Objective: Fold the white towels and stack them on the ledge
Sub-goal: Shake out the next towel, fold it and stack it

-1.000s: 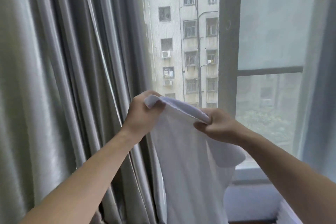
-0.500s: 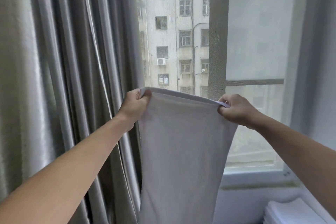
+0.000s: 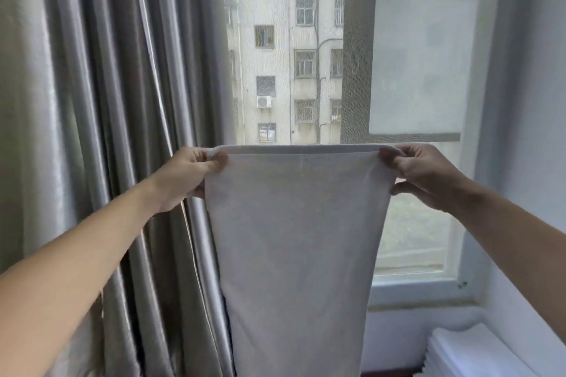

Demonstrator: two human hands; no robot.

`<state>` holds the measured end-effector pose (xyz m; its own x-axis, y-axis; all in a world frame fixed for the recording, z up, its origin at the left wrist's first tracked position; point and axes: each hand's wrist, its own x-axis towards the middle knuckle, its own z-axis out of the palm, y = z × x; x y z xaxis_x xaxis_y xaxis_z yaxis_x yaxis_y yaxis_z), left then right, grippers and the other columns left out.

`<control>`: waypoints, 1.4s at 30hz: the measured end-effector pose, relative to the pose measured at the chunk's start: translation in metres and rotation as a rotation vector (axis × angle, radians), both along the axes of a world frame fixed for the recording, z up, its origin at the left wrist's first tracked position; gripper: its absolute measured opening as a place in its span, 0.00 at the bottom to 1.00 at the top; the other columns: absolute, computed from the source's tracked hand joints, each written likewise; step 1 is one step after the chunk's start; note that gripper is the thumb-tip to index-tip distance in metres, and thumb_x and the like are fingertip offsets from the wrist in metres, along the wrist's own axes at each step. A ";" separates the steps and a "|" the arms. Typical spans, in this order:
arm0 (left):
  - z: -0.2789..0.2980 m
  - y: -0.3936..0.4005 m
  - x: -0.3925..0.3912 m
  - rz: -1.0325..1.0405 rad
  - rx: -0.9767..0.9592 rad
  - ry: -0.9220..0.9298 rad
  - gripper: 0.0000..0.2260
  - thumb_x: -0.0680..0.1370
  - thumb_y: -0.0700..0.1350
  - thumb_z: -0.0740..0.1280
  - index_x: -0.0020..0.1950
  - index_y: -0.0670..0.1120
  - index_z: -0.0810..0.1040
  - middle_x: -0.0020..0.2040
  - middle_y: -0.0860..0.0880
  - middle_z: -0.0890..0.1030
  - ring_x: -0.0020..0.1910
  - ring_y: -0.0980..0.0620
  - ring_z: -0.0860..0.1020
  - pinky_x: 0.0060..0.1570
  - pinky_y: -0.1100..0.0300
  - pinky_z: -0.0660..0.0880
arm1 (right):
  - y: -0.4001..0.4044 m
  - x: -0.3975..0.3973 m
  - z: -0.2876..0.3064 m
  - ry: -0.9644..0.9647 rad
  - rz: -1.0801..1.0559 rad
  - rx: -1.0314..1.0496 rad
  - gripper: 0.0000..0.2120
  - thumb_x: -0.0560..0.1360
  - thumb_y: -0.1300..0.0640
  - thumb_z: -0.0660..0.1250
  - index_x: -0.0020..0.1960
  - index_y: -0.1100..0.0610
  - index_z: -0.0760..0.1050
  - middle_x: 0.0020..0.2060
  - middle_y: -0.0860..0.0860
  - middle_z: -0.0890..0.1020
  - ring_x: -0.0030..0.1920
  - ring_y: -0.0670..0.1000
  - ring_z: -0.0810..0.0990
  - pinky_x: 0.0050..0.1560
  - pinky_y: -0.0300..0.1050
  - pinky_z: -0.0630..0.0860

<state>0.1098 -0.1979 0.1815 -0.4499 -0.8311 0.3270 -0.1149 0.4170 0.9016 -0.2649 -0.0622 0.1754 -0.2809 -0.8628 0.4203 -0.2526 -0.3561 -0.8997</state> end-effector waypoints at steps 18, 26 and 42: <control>-0.034 -0.043 -0.059 0.274 0.002 -0.057 0.17 0.76 0.51 0.74 0.55 0.38 0.83 0.43 0.38 0.81 0.38 0.41 0.78 0.30 0.55 0.83 | -0.047 -0.057 -0.032 -0.172 -0.141 0.150 0.09 0.79 0.60 0.71 0.50 0.68 0.81 0.43 0.58 0.80 0.35 0.54 0.82 0.33 0.47 0.85; -0.049 -0.018 -0.062 0.325 0.015 0.085 0.20 0.72 0.53 0.72 0.56 0.39 0.83 0.48 0.45 0.84 0.35 0.52 0.84 0.36 0.54 0.85 | -0.043 -0.059 -0.035 -0.180 -0.135 0.042 0.07 0.78 0.58 0.73 0.45 0.62 0.81 0.41 0.55 0.81 0.34 0.51 0.82 0.33 0.45 0.84; -0.112 0.121 0.000 0.146 0.018 -0.039 0.11 0.80 0.48 0.70 0.55 0.41 0.85 0.42 0.46 0.86 0.35 0.50 0.84 0.37 0.50 0.85 | 0.116 -0.012 -0.104 -0.136 -0.146 0.137 0.09 0.80 0.57 0.70 0.45 0.63 0.80 0.40 0.57 0.79 0.35 0.55 0.79 0.32 0.47 0.84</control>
